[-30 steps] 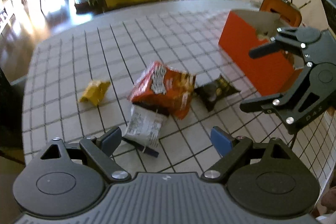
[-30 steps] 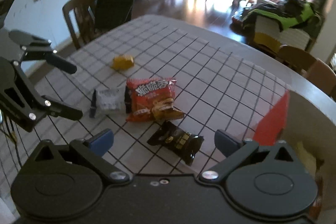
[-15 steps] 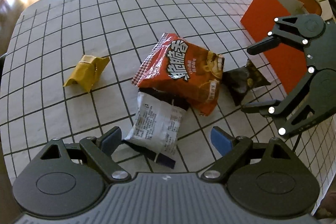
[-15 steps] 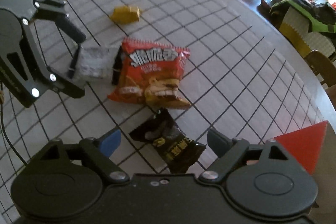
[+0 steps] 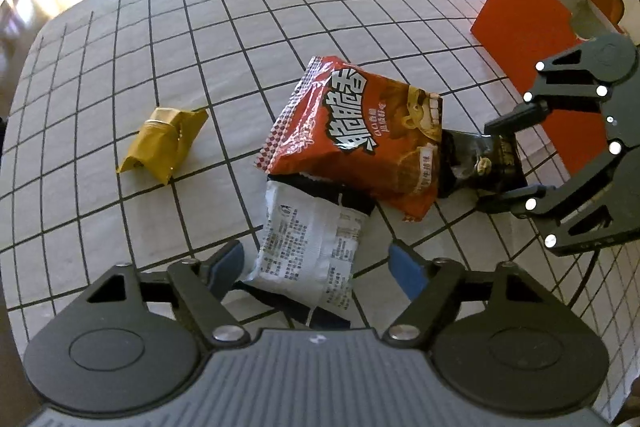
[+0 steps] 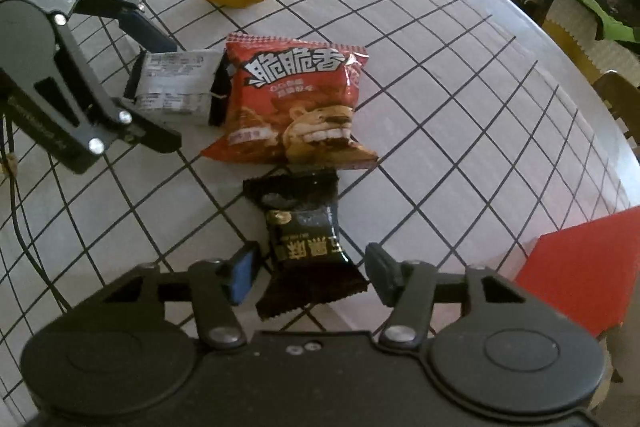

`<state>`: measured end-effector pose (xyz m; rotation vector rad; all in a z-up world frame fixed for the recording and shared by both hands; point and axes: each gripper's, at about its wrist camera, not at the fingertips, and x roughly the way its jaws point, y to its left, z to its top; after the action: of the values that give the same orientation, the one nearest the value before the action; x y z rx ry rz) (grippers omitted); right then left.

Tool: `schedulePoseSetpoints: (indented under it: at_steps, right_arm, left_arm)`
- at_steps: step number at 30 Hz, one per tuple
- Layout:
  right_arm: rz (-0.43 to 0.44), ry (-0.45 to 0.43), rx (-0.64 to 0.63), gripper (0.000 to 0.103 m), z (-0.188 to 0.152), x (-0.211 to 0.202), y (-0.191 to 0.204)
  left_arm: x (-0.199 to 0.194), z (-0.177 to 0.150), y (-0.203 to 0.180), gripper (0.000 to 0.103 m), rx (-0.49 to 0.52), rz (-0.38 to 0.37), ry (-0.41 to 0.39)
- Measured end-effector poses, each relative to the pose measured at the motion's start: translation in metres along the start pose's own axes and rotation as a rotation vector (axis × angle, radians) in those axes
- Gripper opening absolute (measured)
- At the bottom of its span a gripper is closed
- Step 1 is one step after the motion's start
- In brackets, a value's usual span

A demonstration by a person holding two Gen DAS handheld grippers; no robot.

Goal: Organize snacks
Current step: 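Grasp the silver-white packet with the left tool while the right tool grasps the black packet, then carry the silver-white and black packets into the orange box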

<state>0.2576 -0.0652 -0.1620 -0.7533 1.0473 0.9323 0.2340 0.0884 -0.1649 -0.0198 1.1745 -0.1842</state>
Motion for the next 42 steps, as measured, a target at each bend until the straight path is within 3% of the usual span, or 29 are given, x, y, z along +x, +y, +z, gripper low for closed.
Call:
schedulePoseSetpoints:
  at_steps: [6,9,17,28,33,42]
  right_arm:
    - [-0.014,-0.042,0.101,0.049,-0.007,-0.004,0.005]
    - [-0.029,-0.066,0.162,0.049,-0.010,-0.005,0.008]
    - [-0.039,-0.128,0.341,0.048,-0.031,-0.014,0.019]
    - [0.041,-0.155,0.553,0.048,-0.074,-0.034,0.033]
    - [0.036,-0.189,0.613,0.048,-0.091,-0.051,0.036]
    - [0.007,-0.347,0.690,0.048,-0.114,-0.108,0.026]
  left_arm:
    - [-0.002,-0.003,-0.005,0.053,0.013,0.057,-0.012]
    - [-0.006,-0.007,-0.004,0.049,-0.005,0.059,-0.014]
    - [-0.018,-0.024,-0.003,0.048,-0.119,0.068,-0.024]
    - [-0.042,-0.058,-0.015,0.048,-0.253,0.032,-0.010]
    - [-0.060,-0.063,-0.026,0.048,-0.294,0.025,-0.043]
    - [-0.104,-0.055,-0.060,0.048,-0.291,0.025,-0.153]
